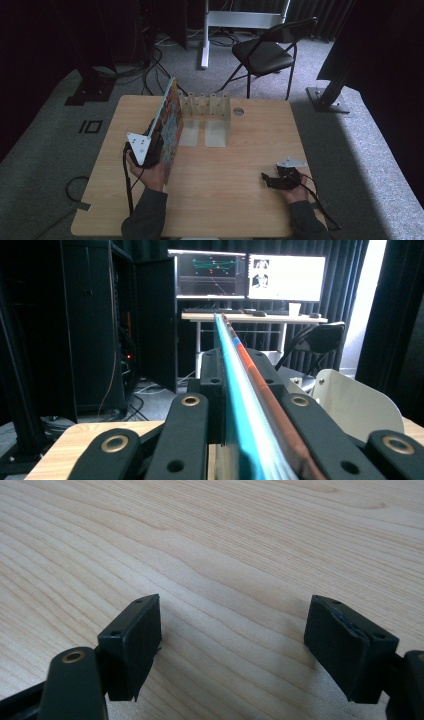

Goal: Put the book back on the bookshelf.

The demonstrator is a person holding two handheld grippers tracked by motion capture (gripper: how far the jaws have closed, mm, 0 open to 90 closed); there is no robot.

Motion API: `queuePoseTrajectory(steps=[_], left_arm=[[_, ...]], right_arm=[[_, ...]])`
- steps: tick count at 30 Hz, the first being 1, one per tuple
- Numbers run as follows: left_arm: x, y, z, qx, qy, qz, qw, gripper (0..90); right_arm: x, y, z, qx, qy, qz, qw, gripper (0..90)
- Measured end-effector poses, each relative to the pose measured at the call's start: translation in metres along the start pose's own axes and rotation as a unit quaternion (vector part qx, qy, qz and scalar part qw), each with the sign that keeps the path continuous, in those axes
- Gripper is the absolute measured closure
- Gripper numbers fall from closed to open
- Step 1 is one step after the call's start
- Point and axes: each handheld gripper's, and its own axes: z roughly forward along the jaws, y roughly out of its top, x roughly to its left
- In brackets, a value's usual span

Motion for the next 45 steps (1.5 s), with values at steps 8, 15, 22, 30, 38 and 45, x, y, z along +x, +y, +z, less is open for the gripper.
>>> queuePoseTrajectory(steps=[8, 15, 22, 30, 38, 45], left_arm=[[-0.001, -0.001, 0.004, 0.001, 0.002, -0.001, 1.0000, 80.5], [-0.001, -0.002, 0.007, 0.001, 0.006, -0.003, 1.0000, 80.5], [-0.001, -0.002, 0.009, 0.000, 0.008, -0.003, 1.0000, 80.5], [0.000, -0.002, 0.011, 0.000, 0.008, -0.004, 1.0000, 80.5], [-0.002, -0.002, 0.014, 0.000, 0.011, -0.003, 0.9999, 80.4], [-0.003, -0.002, 0.017, -0.002, 0.013, -0.002, 0.9999, 80.4]], right_arm=[[0.000, 0.000, 0.000, 0.000, 0.000, 0.000, 1.0000, 22.6], [0.000, 0.000, 0.000, 0.000, 0.000, 0.000, 1.0000, 22.6], [0.000, 0.000, 0.000, 0.000, 0.000, 0.000, 1.0000, 22.6], [0.000, 0.000, 0.000, 0.000, 0.000, 0.000, 1.0000, 22.6], [0.000, 0.000, 0.000, 0.000, 0.000, 0.000, 1.0000, 22.6], [0.000, 0.000, 0.000, 0.000, 0.000, 0.000, 1.0000, 22.5]])
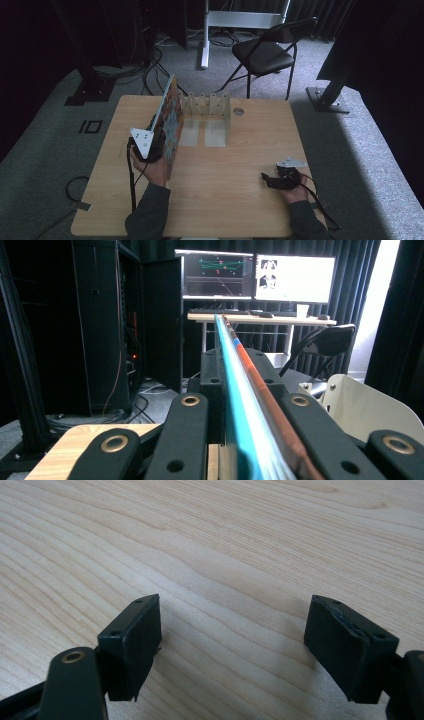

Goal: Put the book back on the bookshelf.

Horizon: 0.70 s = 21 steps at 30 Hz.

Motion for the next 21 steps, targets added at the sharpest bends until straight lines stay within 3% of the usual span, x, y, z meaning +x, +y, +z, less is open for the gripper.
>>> queuePoseTrajectory(steps=[21], left_arm=[[0.0002, -0.0013, 0.0061, -0.003, 0.002, -0.003, 1.0000, 80.4]], right_arm=[[-0.0002, 0.0001, 0.0001, 0.000, 0.001, -0.001, 1.0000, 22.4]])
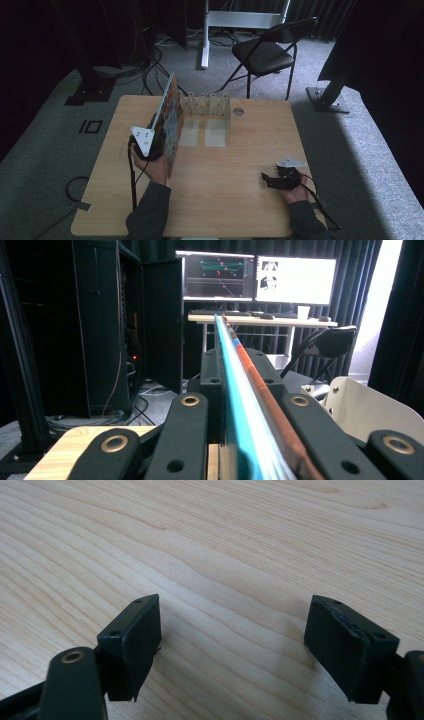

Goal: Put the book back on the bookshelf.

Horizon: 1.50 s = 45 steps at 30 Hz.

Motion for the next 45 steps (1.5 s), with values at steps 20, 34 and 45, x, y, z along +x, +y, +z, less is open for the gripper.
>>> queuePoseTrajectory(steps=[20, 34, 45], left_arm=[[0.0003, -0.0001, 0.0045, 0.000, 0.000, -0.003, 1.0000, 80.4], [0.0007, -0.0005, 0.0067, 0.000, 0.001, -0.004, 1.0000, 80.4], [0.0007, -0.0009, 0.0075, -0.001, 0.001, -0.006, 1.0000, 80.3]], right_arm=[[0.0000, 0.0000, 0.0000, 0.000, 0.000, 0.000, 1.0000, 22.4], [0.0000, 0.0000, 0.0000, 0.000, 0.000, 0.000, 1.0000, 22.4], [0.0000, 0.0000, 0.0000, 0.000, 0.000, 0.000, 1.0000, 22.4]])
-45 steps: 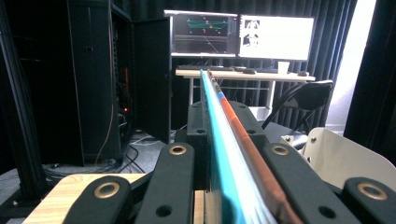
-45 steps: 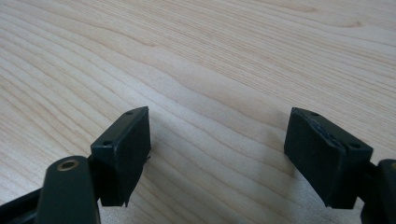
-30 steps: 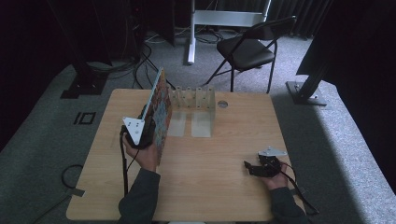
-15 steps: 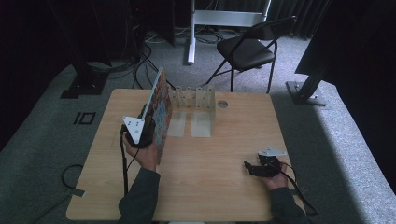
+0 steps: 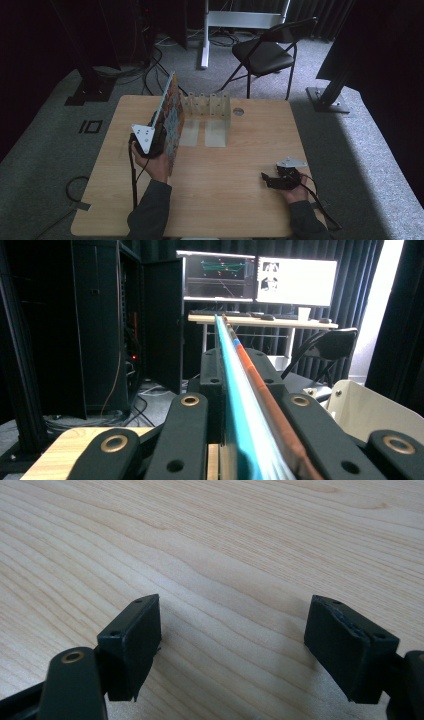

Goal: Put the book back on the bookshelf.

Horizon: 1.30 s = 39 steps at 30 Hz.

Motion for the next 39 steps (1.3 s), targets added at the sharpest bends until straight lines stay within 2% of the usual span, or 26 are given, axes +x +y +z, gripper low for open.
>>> queuePoseTrajectory(steps=[22, 26, 39], left_arm=[[0.0013, -0.0009, -0.0002, -0.002, 0.002, 0.006, 1.0000, 79.2], [0.0003, 0.0026, -0.0029, -0.015, 0.004, 0.014, 0.9998, 77.5], [0.0020, 0.0042, -0.0041, -0.007, 0.000, 0.013, 0.9999, 69.5]], right_arm=[[0.0000, 0.0000, 0.0000, 0.000, 0.000, 0.000, 1.0000, 22.4], [0.0000, 0.0000, 0.0000, 0.000, 0.000, 0.000, 1.0000, 22.4], [0.0000, -0.0001, 0.0000, 0.000, 0.000, -0.001, 1.0000, 22.4]])
